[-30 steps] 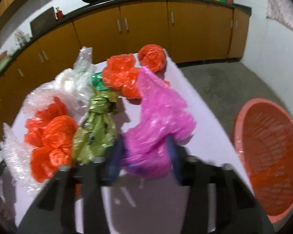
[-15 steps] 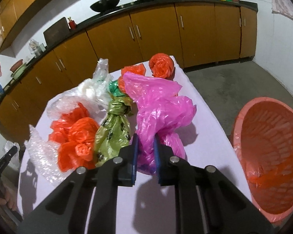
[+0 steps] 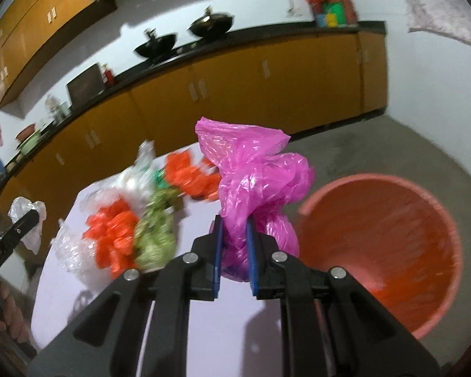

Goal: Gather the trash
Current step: 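Carry both bags over the orange wastebasket with the left and right tools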

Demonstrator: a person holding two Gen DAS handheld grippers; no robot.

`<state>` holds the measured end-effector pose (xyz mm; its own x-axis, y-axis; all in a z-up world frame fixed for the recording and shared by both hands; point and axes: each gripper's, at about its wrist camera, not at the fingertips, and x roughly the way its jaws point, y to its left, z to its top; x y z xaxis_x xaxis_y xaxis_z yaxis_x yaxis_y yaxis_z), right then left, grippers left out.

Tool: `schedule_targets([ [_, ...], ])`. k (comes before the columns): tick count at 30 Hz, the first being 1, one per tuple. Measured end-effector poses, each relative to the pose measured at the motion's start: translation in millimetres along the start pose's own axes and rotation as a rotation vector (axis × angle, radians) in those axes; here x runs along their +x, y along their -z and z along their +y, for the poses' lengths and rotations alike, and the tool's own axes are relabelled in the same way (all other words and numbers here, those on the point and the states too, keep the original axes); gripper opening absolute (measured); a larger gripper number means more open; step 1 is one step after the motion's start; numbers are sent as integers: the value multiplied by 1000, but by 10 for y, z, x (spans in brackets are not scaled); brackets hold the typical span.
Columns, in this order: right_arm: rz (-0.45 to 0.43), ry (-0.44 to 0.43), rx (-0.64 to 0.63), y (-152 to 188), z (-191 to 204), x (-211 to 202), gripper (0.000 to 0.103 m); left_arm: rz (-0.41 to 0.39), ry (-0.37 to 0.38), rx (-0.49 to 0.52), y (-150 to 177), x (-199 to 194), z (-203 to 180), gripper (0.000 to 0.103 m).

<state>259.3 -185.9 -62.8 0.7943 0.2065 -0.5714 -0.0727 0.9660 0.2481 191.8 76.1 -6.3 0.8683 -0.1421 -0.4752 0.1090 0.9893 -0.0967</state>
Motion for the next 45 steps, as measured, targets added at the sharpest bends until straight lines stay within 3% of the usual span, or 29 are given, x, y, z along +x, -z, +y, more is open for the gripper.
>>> schedule_targets([
  [7,-51,135,50,15,-659,-359,15,9,168,122,-118,279,-990,40],
  [12,-61,173,73,46,-918,-516,15,24,241,208,-179,435,-1481,40],
  [17,-19,210,13,-141,-1092,-544,15,32,283,345,-418,678,-1841,40],
  [21,37,225,43,-324,-1228,-568,15,41,333,446,-525,782,-2168,40],
  [25,-9,241,83,-365,-1315,-680,15,28,408,452,-449,775,-2319,40],
  [31,-68,268,71,-201,-1441,-638,15,39,397,419,-30,893,-2350,40],
  [34,-57,255,139,-61,-1595,-592,15,105,399,391,117,1011,-2366,41],
  [38,-28,234,170,87,-1713,-444,15,100,388,408,199,1041,-2495,41],
  [45,1,177,201,200,-1833,-242,15,167,381,359,194,1237,-2667,42],
])
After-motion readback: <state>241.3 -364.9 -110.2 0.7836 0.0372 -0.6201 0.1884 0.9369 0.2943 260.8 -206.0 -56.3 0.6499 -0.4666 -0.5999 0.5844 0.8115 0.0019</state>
